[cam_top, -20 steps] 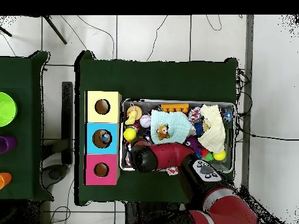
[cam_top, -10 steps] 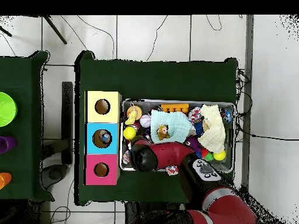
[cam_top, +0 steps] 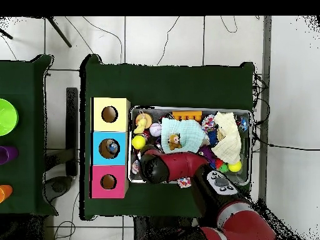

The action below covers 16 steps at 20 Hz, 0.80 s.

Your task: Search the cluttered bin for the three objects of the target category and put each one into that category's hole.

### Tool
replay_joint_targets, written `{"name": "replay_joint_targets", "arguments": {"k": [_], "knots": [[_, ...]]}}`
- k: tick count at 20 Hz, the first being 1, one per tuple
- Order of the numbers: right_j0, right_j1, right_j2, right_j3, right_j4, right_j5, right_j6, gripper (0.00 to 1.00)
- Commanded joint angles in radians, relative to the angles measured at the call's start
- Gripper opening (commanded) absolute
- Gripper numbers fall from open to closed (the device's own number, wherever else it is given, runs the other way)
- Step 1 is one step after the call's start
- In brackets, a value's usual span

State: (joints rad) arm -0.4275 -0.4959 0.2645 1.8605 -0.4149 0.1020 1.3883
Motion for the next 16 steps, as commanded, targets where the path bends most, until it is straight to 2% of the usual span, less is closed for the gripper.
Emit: {"name": "replay_joint_targets", "arguments": {"k": [1, 9, 16], "knots": [[-0.003, -0.036, 0.009, -0.094, 0.004, 0.102, 0.077, 0.00], [0.001, -0.060, 0.009, -0.082, 0.010, 0.123, 0.078, 0.00], [-0.005, -0.043, 0.009, -0.080, -0.001, 0.098, 0.086, 0.00]]}}
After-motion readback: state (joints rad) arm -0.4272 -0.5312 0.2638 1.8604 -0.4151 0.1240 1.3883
